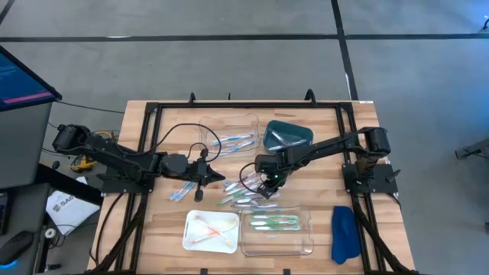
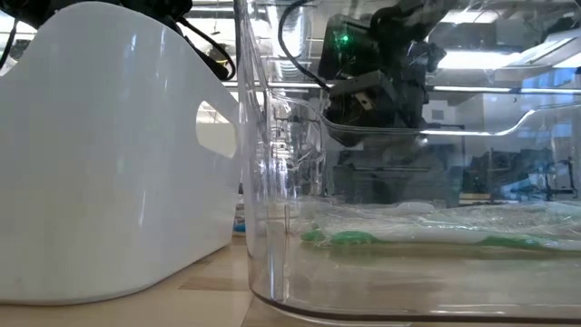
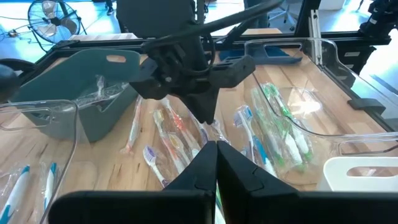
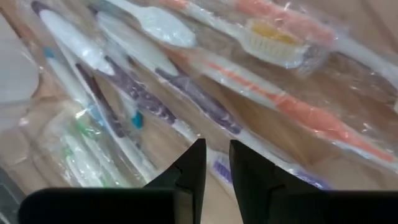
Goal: Pick & Place Toothbrushes
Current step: Put the purple toothbrush into the green bin
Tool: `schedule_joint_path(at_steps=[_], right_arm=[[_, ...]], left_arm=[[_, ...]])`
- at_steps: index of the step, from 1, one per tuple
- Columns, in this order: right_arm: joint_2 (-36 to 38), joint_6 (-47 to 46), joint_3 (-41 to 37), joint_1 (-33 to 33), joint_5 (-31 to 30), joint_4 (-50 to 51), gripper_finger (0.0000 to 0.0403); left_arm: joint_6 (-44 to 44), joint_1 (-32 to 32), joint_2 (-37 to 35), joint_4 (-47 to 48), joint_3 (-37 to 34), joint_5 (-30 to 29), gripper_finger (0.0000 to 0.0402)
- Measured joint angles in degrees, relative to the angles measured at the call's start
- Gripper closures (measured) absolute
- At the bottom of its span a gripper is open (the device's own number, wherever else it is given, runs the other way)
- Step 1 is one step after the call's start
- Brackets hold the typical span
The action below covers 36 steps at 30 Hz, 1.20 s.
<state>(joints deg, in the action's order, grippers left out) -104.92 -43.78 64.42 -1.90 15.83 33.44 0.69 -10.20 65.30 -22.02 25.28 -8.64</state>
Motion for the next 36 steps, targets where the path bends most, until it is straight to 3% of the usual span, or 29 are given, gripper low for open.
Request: schedule_joint_path(at_steps=[26,36], right_arm=[[-1.32,6.90,0.00,-1.89,-4.59,-1.09,0.0333],[-1.29,7.71,0.00,-2.26,-4.55,-1.12,0.0235]], left_arm=[[0.22,0.00,0.00,0.02,0.00,0.00,0.0401],[0.22,0.00,0.00,0.02,0.00,0.00,0.0401]])
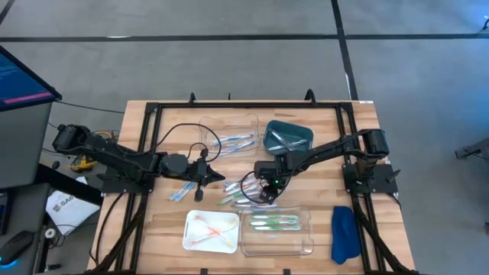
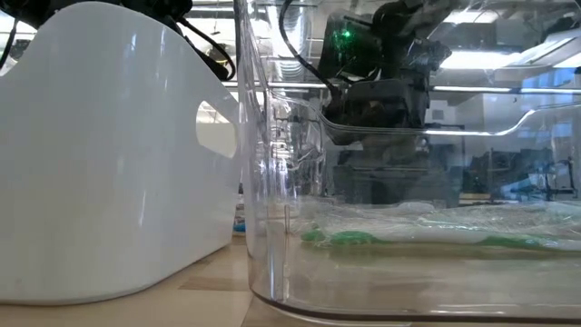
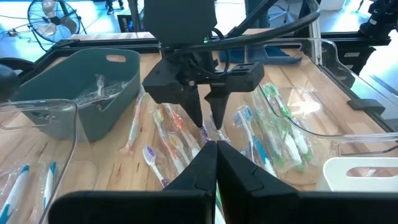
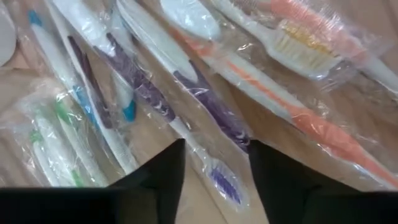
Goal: Pick & Place Toothbrushes
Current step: Put the purple toothbrush into the green bin
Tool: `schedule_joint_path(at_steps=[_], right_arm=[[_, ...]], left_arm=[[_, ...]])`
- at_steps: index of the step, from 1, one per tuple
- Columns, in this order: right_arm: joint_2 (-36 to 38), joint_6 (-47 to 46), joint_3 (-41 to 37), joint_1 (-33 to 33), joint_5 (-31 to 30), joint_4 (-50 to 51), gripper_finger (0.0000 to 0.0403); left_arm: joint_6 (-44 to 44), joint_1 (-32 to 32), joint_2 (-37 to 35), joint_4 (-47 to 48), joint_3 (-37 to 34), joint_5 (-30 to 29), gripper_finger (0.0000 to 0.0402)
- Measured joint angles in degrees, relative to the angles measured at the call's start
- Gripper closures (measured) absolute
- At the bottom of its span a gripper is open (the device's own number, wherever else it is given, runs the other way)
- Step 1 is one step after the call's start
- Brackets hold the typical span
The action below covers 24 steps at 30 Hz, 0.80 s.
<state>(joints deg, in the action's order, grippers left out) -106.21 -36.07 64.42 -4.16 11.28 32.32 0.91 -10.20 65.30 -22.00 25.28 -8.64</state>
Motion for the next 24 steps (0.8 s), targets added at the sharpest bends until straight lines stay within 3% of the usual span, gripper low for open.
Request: schedule_joint_path(at_steps=[4,9,24], right_arm=[[0.00,0.53,0.00,0.01,-0.91,-0.01,0.0197],[0.04,1.35,0.00,0.00,-3.86,-0.02,0.0183],[0.04,3.64,3.53,-2.12,-5.25,0.51,0.0240]], left_arm=[[0.00,0.00,0.00,0.02,0.00,0.00,0.0401],[0.02,0.00,0.00,0.02,0.00,0.00,0.0401],[0.00,0.00,0.00,0.02,0.00,1.53,0.0401]])
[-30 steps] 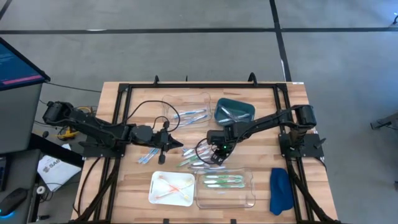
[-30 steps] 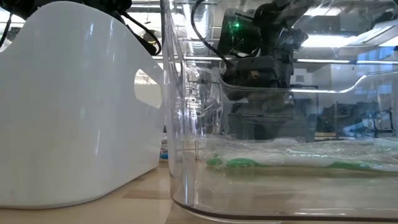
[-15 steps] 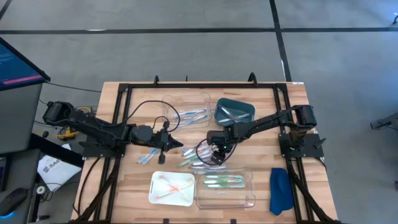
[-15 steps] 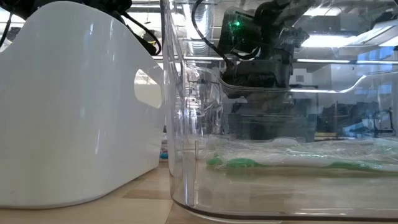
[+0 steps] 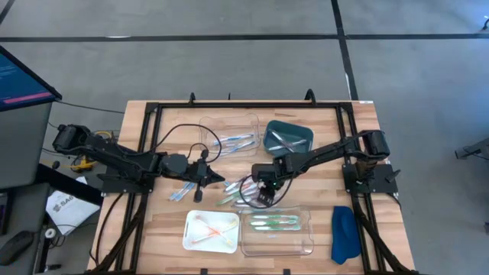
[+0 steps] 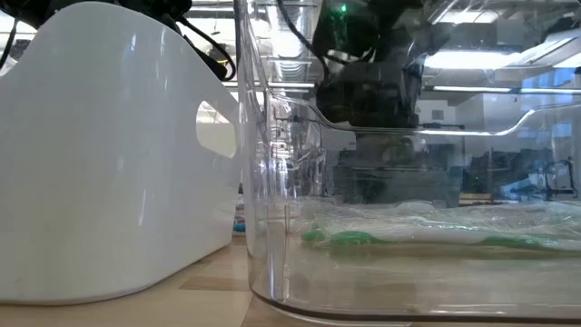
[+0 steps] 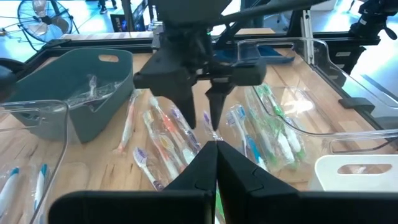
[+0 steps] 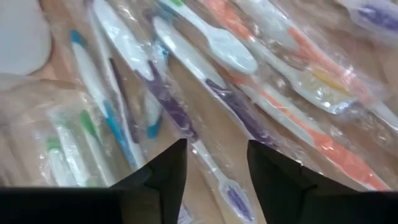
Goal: Pick & Place Toothbrushes
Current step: Put the purple toothbrush into the green bin
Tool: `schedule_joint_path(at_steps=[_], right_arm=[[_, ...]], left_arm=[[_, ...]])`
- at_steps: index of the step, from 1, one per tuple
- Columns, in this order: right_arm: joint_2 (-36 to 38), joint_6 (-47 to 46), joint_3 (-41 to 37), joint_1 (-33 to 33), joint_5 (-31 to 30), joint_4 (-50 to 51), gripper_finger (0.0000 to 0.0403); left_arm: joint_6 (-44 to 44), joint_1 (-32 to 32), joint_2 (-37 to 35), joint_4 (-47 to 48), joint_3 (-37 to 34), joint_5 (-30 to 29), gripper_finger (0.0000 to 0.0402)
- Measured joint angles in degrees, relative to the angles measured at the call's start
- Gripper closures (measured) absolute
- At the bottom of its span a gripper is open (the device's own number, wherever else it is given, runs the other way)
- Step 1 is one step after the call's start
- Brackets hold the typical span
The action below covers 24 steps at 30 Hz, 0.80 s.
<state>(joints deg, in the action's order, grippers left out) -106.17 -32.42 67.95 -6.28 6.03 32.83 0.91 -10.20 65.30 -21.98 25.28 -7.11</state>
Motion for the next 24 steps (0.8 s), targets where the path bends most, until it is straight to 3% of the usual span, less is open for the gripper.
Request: schedule_joint_path(at_steps=[8,24], right_arm=[[0.00,2.24,0.23,0.00,-1.63,1.50,0.0252],[0.00,3.58,0.23,-0.64,-6.60,2.97,0.0231]], left_arm=[[0.66,0.00,0.00,-0.29,-0.42,0.00,0.0401],[1.07,0.00,0.02,-4.74,-2.58,-0.02,0.0401]])
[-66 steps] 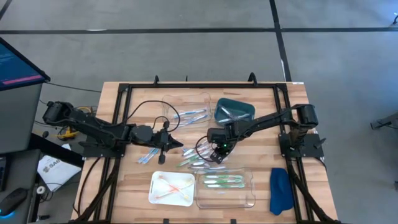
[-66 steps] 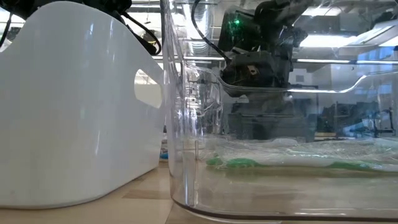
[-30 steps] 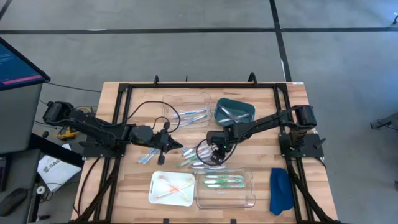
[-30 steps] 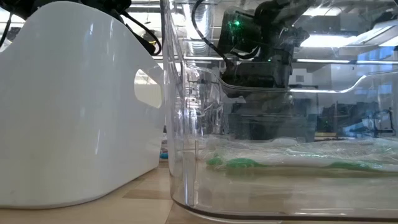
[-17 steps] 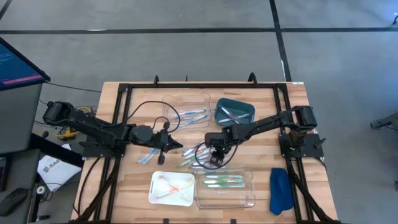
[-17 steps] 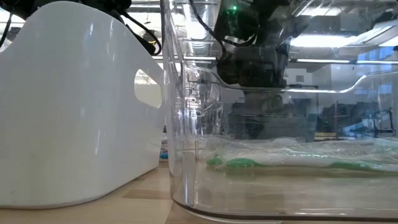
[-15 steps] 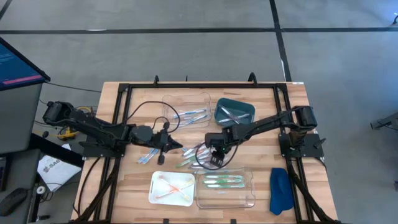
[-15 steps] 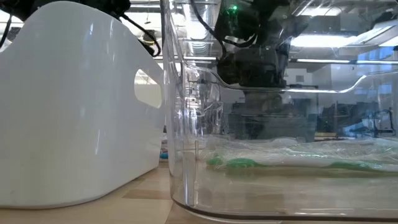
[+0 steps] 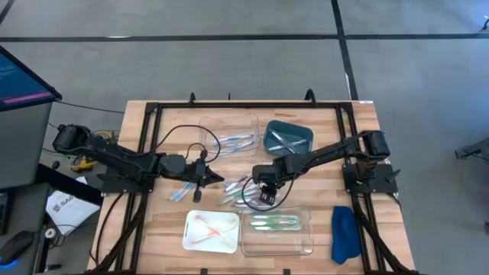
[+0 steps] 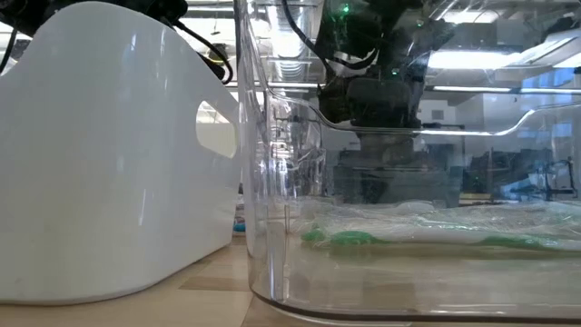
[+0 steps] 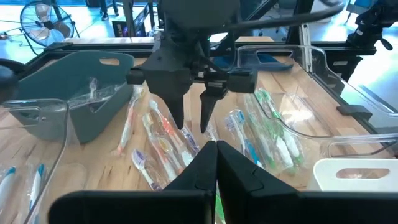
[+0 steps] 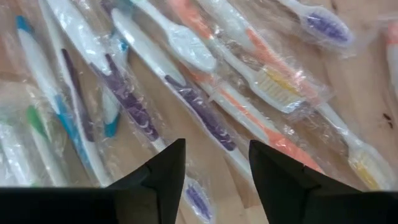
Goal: Pick & Place Toothbrushes
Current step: Put the purple toothbrush into the green bin
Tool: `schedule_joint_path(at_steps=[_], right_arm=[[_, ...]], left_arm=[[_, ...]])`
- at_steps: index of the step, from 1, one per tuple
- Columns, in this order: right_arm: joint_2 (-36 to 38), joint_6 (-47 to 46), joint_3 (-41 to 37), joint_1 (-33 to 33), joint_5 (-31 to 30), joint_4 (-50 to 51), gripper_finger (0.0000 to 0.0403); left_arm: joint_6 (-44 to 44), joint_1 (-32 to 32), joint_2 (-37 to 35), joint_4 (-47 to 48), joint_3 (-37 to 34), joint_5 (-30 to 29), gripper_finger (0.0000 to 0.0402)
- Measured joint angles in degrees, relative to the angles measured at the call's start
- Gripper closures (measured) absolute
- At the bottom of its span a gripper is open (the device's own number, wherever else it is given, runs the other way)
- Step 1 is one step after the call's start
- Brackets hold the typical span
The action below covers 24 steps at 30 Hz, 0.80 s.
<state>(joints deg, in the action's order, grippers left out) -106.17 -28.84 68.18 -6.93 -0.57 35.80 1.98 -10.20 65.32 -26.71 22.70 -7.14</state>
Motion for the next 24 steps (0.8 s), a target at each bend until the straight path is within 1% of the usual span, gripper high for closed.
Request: schedule_joint_path(at_steps=[9,15,24], right_arm=[[0.00,-1.28,-0.05,0.33,0.08,0.25,0.0236],[0.00,-6.08,-2.88,1.07,0.54,-0.27,0.0234],[-0.04,-5.86,-3.74,1.43,0.54,-2.02,0.0235]], left_arm=[[0.00,-0.01,0.00,-0.42,0.00,-0.02,0.0401],[0.00,0.00,0.00,-0.44,0.00,-0.02,0.0401],[0.00,0.00,0.00,-0.82,0.00,-0.02,0.0401]])
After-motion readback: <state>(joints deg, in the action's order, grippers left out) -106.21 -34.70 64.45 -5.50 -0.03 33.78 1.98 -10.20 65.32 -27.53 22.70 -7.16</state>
